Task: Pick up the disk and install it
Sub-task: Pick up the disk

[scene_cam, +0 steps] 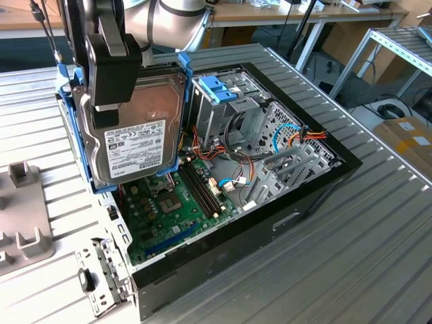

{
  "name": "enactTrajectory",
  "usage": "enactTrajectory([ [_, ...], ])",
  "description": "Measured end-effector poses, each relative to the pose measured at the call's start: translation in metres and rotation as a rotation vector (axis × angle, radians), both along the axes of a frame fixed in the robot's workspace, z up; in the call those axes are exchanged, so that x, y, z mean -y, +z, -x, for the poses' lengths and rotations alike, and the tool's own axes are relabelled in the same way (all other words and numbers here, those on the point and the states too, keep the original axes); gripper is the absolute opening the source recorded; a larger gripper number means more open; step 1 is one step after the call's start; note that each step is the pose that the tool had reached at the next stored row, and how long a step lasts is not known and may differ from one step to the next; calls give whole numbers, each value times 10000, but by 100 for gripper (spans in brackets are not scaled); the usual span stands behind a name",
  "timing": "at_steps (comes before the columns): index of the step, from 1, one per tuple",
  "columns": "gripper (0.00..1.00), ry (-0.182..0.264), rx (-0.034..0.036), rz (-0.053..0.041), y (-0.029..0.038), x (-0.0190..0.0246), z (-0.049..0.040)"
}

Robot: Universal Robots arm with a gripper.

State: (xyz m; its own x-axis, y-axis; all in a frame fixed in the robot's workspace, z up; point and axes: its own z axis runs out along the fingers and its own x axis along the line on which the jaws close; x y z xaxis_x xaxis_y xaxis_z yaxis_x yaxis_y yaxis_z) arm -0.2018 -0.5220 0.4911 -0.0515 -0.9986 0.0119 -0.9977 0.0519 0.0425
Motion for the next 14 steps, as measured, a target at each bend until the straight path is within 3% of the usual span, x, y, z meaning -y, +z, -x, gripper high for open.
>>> enactTrajectory([
  [14,37,0,-1,0,0,78,-2],
])
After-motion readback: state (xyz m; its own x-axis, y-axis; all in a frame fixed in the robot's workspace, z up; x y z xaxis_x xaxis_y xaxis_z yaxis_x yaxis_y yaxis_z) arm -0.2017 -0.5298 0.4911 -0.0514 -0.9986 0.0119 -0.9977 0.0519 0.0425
